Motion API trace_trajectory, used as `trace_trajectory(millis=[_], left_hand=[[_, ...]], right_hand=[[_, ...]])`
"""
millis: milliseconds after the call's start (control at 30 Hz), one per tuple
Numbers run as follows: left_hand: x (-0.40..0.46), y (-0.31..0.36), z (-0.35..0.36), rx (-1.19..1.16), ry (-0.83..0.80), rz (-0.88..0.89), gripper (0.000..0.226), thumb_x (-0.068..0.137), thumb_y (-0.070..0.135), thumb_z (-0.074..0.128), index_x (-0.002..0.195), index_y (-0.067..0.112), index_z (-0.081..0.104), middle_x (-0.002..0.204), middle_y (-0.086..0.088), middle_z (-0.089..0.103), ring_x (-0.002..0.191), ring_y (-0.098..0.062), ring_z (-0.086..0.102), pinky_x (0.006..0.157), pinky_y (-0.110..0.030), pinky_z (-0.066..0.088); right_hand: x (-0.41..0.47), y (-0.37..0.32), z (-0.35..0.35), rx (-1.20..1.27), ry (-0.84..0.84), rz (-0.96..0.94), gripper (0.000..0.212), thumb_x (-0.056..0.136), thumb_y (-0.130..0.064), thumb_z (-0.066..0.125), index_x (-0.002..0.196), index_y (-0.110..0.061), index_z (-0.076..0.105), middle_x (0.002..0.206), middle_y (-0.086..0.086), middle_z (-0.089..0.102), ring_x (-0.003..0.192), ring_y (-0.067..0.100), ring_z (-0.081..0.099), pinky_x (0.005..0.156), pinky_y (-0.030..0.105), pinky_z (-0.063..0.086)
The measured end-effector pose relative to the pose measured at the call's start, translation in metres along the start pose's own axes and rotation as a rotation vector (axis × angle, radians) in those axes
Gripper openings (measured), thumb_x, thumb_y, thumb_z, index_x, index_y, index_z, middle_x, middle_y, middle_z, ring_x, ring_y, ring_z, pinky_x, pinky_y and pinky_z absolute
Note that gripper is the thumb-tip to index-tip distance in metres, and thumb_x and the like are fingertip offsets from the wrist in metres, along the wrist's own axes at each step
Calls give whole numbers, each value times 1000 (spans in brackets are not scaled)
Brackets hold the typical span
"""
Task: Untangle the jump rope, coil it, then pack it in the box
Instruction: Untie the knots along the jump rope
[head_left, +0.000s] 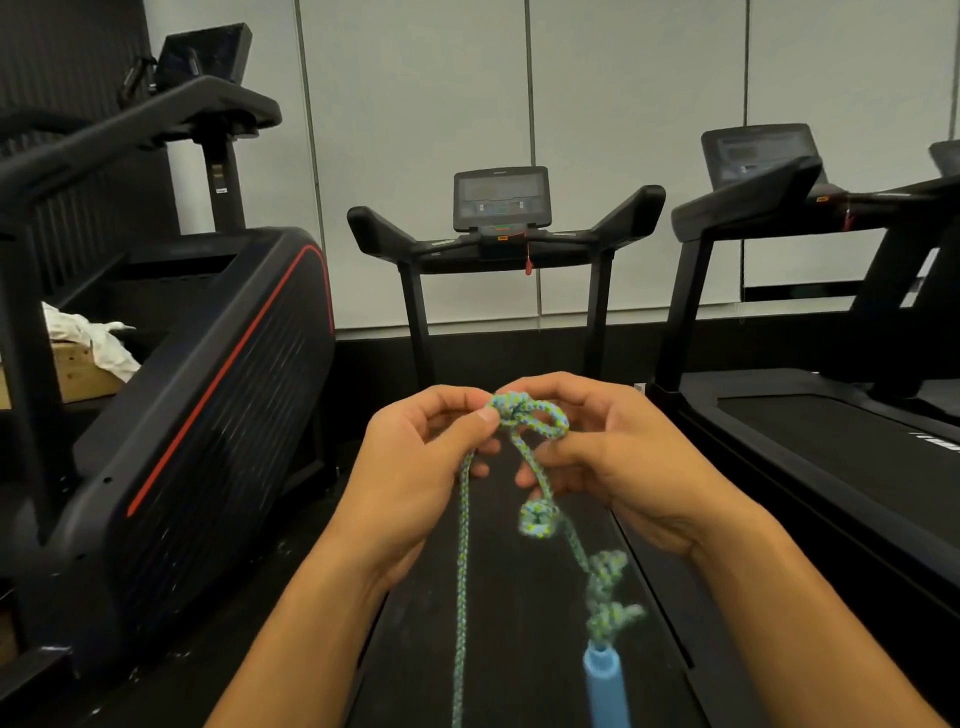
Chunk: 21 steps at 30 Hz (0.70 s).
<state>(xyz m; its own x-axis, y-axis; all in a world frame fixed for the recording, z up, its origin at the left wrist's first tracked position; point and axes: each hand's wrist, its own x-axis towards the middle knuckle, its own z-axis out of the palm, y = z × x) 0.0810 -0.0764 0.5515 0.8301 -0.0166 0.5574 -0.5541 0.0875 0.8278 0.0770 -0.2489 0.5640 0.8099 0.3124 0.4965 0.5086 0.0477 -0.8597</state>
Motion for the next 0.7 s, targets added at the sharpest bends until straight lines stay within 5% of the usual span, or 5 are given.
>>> trace_trajectory(millis=[100, 200, 333, 700], left_hand=[[-3, 4, 1, 155, 16, 133, 11, 91, 3, 67, 91, 13, 72, 81, -8, 75, 73, -15, 71, 71, -31, 59], [-7, 6, 4, 231, 20, 178, 10, 91, 6, 69, 92, 16, 68, 76, -11, 75, 68, -18, 73, 70, -36, 62], [-7, 2, 5, 358, 26, 237, 12, 87, 18, 74, 92, 27, 67, 79, -5, 75, 76, -19, 74, 74, -47, 62], [-6, 2, 3, 370, 64, 229, 14, 90, 15, 72, 93, 28, 71, 84, 2, 74, 72, -18, 72, 68, -45, 62]], right_hand=[[0, -1, -4, 163, -58, 23, 47, 65, 2, 48, 106, -6, 71, 101, 19, 71, 75, 33, 68, 73, 42, 56], [0, -1, -4, 236, -95, 3, 43, 72, -9, 46, 108, 1, 67, 99, 22, 70, 80, 36, 68, 76, 45, 55], [3, 4, 5, 103, 68, -79, 13, 96, -5, 56, 101, -3, 67, 87, 12, 72, 75, 27, 71, 67, 34, 59], [-1, 1, 1, -307, 78, -164, 22, 97, -4, 58, 109, -21, 65, 95, 4, 78, 90, 21, 73, 78, 38, 57]])
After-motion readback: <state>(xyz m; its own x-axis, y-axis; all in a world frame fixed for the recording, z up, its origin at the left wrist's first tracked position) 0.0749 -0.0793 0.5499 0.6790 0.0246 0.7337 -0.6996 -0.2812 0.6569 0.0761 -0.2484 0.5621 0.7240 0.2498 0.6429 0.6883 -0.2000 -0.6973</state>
